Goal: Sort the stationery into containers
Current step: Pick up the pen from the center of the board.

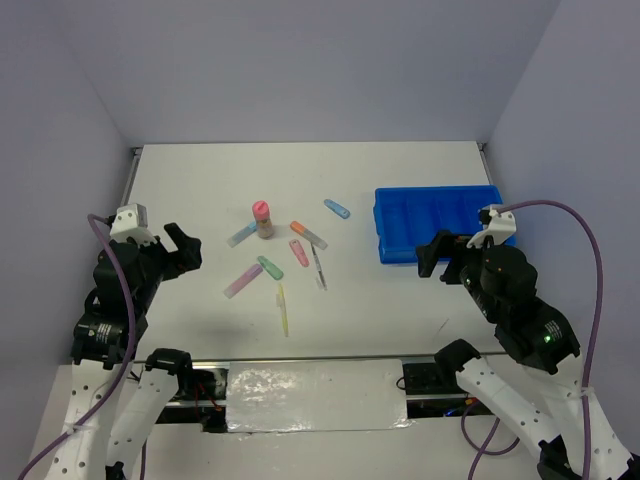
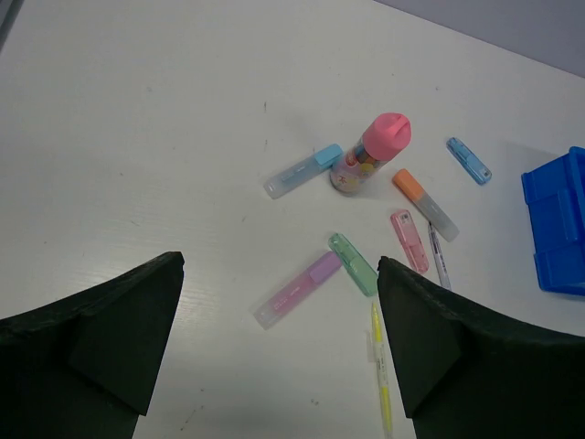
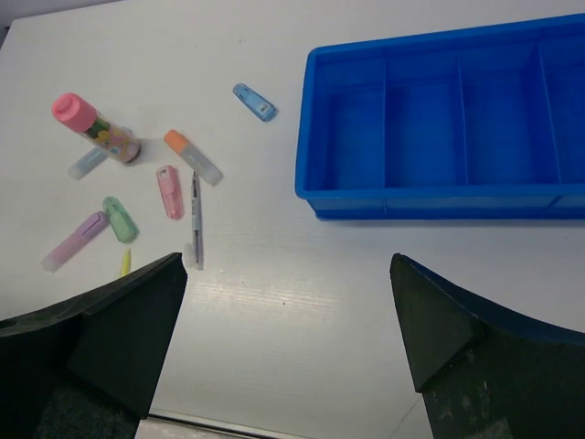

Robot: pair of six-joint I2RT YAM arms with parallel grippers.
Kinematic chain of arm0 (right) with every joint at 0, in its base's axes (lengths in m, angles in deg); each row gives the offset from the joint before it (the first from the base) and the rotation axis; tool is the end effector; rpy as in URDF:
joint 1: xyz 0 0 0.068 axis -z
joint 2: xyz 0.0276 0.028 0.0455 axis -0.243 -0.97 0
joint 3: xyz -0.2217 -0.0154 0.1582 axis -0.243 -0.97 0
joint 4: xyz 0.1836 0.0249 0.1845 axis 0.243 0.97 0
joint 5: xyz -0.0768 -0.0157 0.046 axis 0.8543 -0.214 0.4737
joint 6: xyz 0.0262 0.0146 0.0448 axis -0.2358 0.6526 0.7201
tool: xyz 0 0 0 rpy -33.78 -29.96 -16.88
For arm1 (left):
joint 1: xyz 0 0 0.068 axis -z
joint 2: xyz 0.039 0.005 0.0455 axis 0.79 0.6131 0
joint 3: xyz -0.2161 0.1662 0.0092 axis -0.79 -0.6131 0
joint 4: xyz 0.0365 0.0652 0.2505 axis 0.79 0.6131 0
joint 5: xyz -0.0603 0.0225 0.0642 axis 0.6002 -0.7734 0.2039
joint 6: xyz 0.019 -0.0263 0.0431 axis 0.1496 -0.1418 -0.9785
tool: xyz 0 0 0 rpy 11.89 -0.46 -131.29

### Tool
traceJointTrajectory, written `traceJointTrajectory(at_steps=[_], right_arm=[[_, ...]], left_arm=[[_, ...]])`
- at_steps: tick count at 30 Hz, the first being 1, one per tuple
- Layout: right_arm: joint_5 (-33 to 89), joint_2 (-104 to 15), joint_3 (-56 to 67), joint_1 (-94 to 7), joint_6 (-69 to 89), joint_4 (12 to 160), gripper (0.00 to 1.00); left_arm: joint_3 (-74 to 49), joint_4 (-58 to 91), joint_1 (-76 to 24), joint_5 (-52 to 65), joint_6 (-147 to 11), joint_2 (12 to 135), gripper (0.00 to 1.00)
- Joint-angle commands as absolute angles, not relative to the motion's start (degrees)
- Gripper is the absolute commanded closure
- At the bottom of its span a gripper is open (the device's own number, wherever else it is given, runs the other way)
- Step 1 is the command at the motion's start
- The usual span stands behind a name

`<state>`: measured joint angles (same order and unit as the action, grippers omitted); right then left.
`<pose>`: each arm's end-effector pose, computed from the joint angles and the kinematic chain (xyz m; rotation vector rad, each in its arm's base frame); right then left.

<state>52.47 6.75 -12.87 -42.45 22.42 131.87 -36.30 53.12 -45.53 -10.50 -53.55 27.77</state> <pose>0.0789 0.0305 0.3744 0.0548 1.9076 0.2772 0.1085 -0.0072 0.3512 -0.4097 1.7984 -0.2559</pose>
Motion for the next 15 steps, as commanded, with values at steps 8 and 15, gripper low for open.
traceJointTrajectory(at_steps=[8,15], right_arm=[[41.3,4.8,-15.5,-42.8,22.6,125.8,0.00],[45.3,-19.8,-17.1,-62.0,33.5,119.5,0.00]], left_arm=[[-36.1,51.1,-45.3,-11.2,-53.3,28.6,0.01],[-36.0,51.4,-45.2,-11.5,-53.0,29.0,0.01]])
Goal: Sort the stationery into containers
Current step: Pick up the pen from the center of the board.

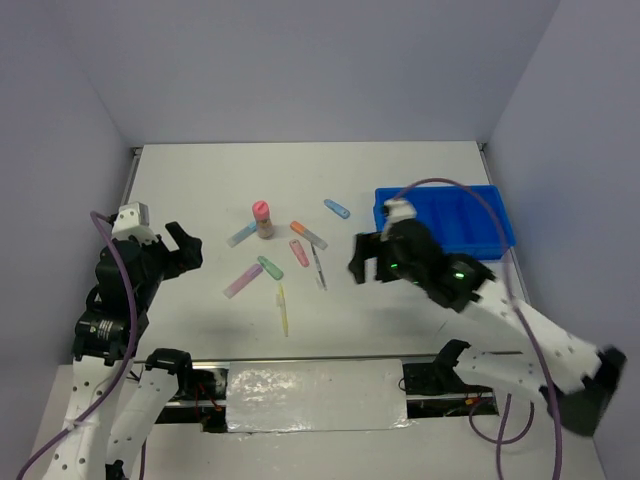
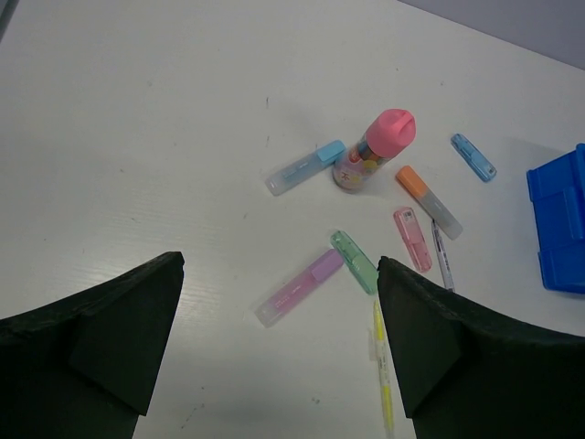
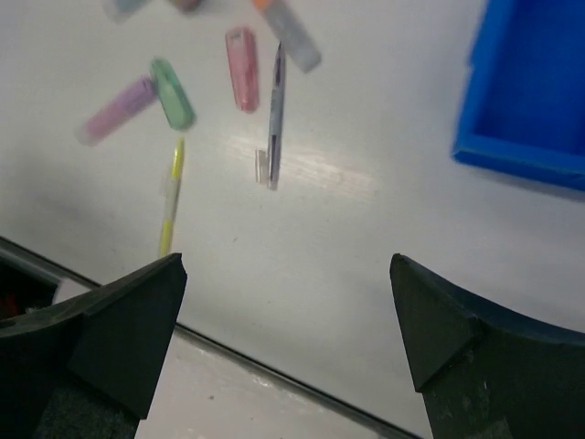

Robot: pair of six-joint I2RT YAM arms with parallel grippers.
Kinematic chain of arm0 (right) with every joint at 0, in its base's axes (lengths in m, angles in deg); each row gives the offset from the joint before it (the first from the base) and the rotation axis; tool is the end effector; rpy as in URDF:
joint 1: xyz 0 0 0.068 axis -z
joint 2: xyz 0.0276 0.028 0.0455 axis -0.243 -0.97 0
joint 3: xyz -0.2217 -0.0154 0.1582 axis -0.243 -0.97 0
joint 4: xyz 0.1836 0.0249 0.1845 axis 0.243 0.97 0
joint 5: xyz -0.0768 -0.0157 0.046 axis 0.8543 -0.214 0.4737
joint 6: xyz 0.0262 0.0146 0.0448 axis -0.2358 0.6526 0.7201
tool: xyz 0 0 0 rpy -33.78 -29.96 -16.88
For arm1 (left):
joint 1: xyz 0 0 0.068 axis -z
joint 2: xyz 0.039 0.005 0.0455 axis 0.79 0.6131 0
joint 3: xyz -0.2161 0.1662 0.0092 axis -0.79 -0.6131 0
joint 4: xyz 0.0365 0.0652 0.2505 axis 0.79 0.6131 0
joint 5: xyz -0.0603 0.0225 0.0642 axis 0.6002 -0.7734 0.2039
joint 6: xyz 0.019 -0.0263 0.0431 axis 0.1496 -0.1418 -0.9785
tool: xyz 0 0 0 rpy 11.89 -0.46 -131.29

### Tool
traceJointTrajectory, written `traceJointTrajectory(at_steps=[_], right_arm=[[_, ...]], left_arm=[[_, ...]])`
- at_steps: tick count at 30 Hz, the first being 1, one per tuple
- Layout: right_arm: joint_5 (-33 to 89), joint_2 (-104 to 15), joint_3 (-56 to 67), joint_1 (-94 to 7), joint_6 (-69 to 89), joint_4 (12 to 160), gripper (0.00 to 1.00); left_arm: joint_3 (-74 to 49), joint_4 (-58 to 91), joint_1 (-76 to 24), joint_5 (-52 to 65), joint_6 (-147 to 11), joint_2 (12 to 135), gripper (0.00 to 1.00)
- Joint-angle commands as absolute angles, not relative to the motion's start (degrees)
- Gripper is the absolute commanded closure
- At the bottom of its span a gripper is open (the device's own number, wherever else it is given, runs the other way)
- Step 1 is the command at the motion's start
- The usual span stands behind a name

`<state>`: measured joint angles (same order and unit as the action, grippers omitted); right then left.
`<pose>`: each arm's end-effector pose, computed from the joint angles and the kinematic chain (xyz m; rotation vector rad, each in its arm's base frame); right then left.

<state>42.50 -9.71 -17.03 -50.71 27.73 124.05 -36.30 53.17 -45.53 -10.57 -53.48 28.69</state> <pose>0.1369 0.0961 0.3337 -0.1490 2.1682 0.4882 0.1123 -0.0076 0.3497 -0.4135 1.8145 -0.2511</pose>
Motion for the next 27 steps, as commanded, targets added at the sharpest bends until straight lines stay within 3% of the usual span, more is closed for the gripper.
traceJointTrajectory(at_steps=[1,6,8,13,15,27], right_arm=[[51.4,-23.2,-15.9,-69.0,34.9,119.5,0.00],[57.7,-45.4,-4.6,-79.6,40.4,119.1,0.00],[58.0,-51.0,-1.3,-81.6,40.9,119.4,0.05],[57.8,-63.1,4.1,-84.2,42.6,116.7,0.37],[56.4,-65.2,4.5,-84.8,43.1,114.4,0.42],[57.8,-71.9,6.8,-85.7,44.5,114.6,0.48]], left_arm=[[-36.1,51.4,-45.3,-11.6,-53.0,29.3,0.01],[-36.1,51.4,-45.2,-11.4,-53.1,30.3,0.01],[-36.0,51.6,-45.2,-11.3,-53.1,30.9,0.01],[-36.1,51.6,-45.1,-11.3,-53.0,31.1,0.01],[-36.2,51.5,-45.1,-11.3,-53.0,31.0,0.01],[-36.1,51.3,-45.1,-10.3,-53.5,31.7,0.01]])
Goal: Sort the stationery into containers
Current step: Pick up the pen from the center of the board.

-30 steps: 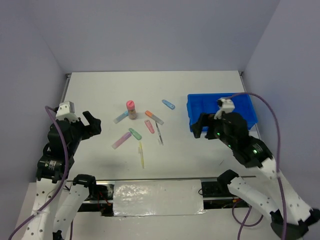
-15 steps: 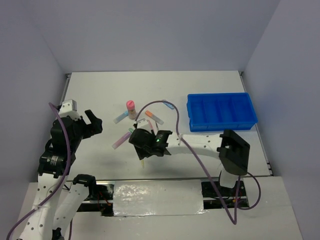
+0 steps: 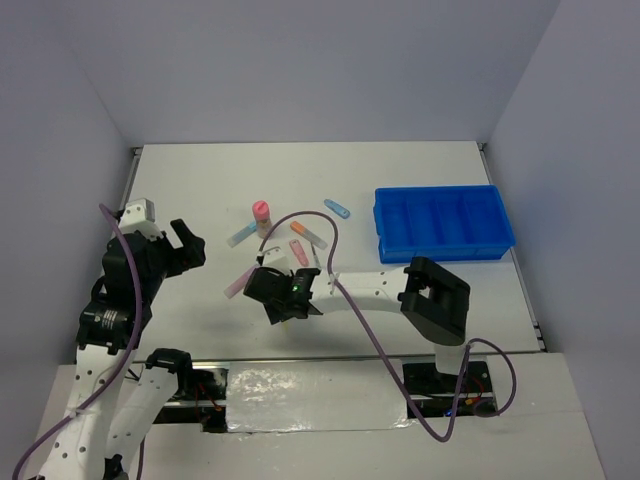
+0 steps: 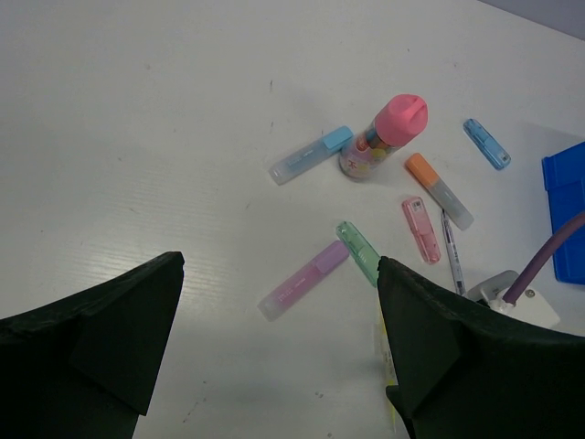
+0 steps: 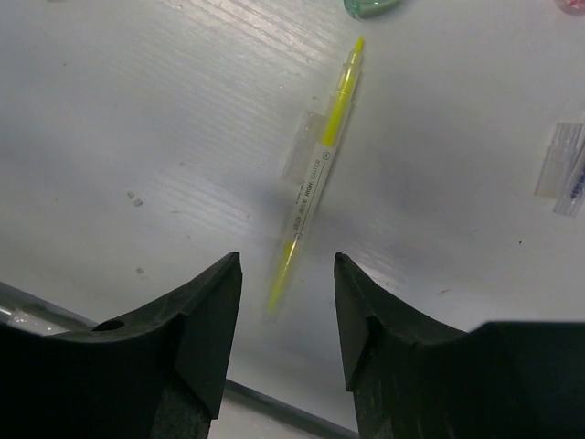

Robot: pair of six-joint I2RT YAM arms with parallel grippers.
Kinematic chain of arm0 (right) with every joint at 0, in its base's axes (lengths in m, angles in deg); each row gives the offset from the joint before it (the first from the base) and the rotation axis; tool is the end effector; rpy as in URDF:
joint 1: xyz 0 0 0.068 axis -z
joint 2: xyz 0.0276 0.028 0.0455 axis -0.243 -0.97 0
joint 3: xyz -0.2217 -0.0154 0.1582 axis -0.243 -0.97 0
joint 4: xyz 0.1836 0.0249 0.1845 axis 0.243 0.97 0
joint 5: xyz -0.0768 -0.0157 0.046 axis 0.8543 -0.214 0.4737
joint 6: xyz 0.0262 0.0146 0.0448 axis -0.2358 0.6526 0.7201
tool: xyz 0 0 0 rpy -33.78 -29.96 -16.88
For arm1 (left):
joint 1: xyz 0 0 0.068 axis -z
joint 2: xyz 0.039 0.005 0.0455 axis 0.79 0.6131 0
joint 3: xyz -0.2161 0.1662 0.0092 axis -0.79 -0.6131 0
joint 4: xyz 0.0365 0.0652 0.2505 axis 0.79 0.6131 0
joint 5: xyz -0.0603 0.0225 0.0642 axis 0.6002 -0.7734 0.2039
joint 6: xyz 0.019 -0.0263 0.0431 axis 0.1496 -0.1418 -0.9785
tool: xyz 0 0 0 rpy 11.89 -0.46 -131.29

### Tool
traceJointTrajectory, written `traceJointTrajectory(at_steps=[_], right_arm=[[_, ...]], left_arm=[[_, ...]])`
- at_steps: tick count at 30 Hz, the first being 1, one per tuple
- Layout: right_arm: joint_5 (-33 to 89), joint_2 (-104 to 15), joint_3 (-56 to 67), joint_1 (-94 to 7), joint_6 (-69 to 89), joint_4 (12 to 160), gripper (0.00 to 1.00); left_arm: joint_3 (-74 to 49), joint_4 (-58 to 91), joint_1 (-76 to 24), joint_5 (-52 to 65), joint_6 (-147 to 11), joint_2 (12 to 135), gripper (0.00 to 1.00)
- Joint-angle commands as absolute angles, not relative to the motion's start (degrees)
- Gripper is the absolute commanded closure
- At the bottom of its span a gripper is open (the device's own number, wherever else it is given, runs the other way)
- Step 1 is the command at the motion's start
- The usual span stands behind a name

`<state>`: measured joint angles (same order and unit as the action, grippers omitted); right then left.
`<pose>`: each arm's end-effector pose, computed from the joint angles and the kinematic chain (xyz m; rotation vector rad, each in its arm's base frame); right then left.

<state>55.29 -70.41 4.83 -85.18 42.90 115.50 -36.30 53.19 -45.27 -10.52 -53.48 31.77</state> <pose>0.1367 0.3616 0.1897 -0.5865 2.5124 0.2547 0.1247 -0.0097 0.3443 -0.4146 1.8688 -0.2401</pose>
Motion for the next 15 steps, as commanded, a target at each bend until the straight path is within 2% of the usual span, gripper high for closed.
traceJointTrajectory(at_steps=[1,13,14,15], right_arm=[[57.9,-72.2,6.7,-85.6,44.5,114.5,0.48],[57.7,-75.3,4.7,-84.2,44.7,114.0,0.58],[57.6,-74.9,3.7,-84.1,44.8,113.8,0.63],[57.8,-74.8,3.2,-83.9,44.9,113.6,0.65]], left_arm=[[-36.1,51.3,-45.1,-10.2,-53.4,31.6,0.01],[-36.2,51.0,-45.1,-9.4,-53.8,31.4,0.01],[-36.2,51.0,-45.1,-9.5,-53.8,31.5,0.01],[-36.2,51.0,-45.1,-9.4,-53.7,31.6,0.01]])
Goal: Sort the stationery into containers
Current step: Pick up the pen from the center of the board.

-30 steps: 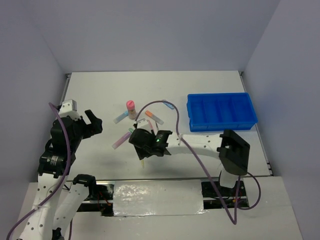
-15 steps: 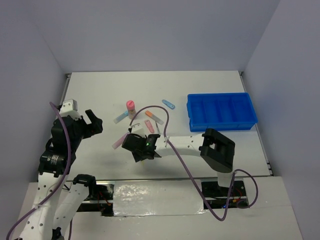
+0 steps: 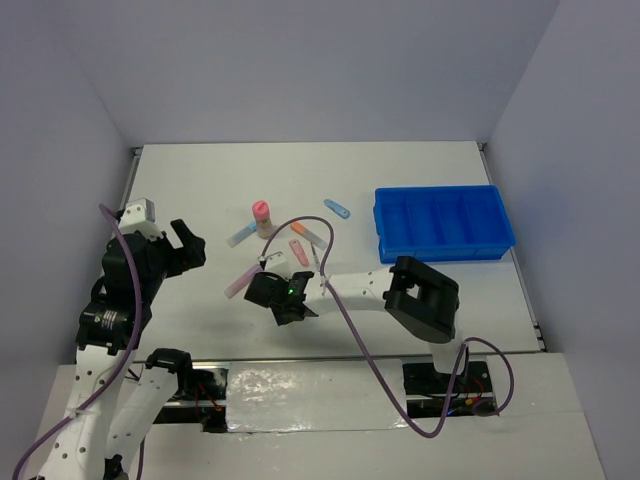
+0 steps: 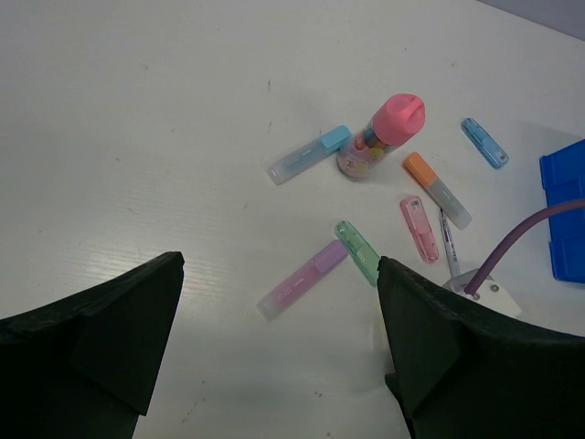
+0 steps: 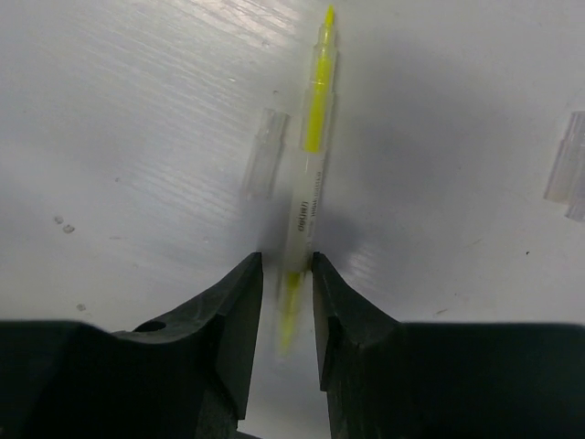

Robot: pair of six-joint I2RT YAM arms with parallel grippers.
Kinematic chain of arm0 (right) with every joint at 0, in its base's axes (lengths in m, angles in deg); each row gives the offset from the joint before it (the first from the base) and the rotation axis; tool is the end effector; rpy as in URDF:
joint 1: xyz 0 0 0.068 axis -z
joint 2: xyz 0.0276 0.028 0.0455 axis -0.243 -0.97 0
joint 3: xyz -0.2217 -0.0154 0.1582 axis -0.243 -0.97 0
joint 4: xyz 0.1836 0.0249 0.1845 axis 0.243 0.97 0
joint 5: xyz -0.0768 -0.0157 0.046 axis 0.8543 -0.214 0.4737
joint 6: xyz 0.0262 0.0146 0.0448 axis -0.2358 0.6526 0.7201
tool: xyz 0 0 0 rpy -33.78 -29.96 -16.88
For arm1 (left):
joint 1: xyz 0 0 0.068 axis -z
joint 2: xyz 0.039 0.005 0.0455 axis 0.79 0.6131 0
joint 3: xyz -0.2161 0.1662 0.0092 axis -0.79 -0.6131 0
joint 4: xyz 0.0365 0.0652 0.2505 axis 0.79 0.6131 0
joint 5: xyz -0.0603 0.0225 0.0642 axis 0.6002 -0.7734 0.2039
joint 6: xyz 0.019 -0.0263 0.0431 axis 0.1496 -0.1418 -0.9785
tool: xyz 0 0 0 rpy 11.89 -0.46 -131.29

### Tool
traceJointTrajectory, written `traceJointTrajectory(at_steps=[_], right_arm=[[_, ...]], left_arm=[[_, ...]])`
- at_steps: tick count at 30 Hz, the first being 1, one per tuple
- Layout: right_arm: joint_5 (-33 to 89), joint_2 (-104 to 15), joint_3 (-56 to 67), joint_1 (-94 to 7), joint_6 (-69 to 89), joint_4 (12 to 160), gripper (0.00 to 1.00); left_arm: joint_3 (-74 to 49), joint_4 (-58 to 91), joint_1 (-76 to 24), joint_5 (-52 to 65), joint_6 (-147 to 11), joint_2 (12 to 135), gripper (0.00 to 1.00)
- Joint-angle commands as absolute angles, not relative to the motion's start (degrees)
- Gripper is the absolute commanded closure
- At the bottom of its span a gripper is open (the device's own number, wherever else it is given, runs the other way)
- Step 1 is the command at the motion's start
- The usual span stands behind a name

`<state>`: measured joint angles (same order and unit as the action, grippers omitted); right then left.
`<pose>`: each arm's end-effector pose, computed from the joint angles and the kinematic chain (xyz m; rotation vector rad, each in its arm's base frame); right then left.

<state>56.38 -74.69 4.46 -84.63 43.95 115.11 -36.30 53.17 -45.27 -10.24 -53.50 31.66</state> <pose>0.1421 0.3638 0.1609 -0.5708 2.5491 0.1626 0.1243 -0.0098 0.3445 -0.4109 1.8678 -0.2451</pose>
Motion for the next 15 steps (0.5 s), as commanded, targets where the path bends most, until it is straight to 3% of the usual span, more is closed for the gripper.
traceJointTrajectory(at_steps=[1,15], right_arm=[[57.8,-74.5,2.8,-83.8,45.0,113.3,0.65],[55.1,-74.0,-1.1,-78.0,41.7,111.2,0.64]], left_arm=[[-36.2,51.0,-45.1,-9.3,-53.7,31.7,0.01],[-36.1,51.1,-45.1,-9.4,-53.8,32.4,0.01]])
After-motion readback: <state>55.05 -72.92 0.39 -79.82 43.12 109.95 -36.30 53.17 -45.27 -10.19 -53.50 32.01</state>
